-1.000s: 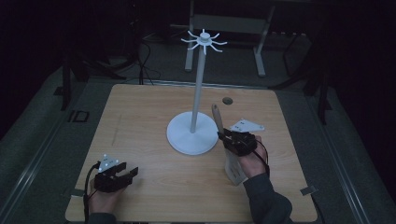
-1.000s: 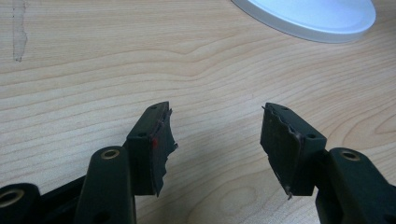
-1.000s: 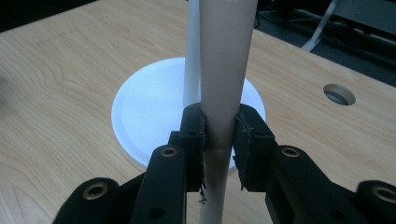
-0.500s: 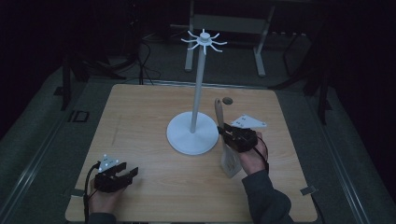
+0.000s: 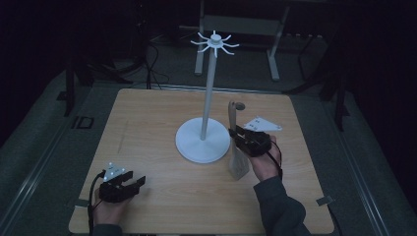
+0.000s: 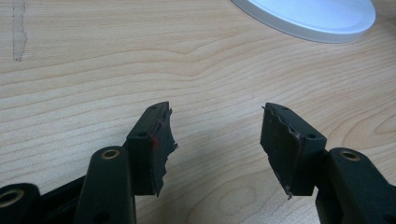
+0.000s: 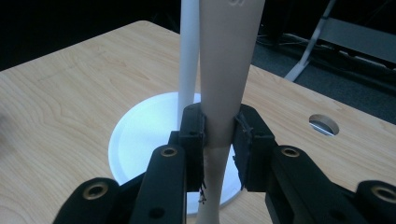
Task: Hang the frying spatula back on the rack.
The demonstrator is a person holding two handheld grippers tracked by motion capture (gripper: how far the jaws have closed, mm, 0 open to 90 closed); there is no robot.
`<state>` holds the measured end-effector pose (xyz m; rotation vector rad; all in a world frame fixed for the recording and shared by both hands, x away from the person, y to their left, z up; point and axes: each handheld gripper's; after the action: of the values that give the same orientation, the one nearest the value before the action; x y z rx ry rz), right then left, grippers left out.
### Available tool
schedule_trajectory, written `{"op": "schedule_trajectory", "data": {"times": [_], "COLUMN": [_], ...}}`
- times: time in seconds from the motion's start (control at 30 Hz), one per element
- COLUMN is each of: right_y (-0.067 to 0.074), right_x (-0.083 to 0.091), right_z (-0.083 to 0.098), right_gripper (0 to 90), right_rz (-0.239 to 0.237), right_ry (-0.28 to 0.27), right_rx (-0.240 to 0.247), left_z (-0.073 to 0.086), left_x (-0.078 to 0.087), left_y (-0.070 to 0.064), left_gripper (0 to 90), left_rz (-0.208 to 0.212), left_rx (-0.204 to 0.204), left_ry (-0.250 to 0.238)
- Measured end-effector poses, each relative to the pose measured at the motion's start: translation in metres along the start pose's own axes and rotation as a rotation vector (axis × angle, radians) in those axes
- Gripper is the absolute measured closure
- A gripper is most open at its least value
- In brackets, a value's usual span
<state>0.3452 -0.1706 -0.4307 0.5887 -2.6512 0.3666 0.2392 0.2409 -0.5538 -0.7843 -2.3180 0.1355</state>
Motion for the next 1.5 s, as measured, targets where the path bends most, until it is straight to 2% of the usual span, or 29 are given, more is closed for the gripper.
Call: {"op": "schedule_trajectory", "data": {"times": [0.67, 1.5], "right_y": [-0.008, -0.013], "right_x": [0.002, 0.005], "right_z": [-0.011, -0.044], "right_gripper": [74.4, 74.4], "right_rz": [0.005, -0.003], "right_ry": [-0.044, -0.102], "right_rx": [-0.028, -0.063], "left_z": [0.0, 0.0], "left_x": [0.0, 0.001], "left_y": [0.0, 0.0], "left_gripper": [43.1, 43.1], "left_rz": [0.001, 0.001], "left_rx": [0.003, 0.003], "left_ry": [0.0, -0.002]}}
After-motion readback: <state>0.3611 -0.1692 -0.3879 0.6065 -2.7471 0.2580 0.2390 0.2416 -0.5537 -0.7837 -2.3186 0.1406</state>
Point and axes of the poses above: each handheld gripper's, and its own axes: x roughly backward along the jaws, z roughly out of its underside, y roughly to its left, and after that the axes turned 13 degrees about z, right-handed
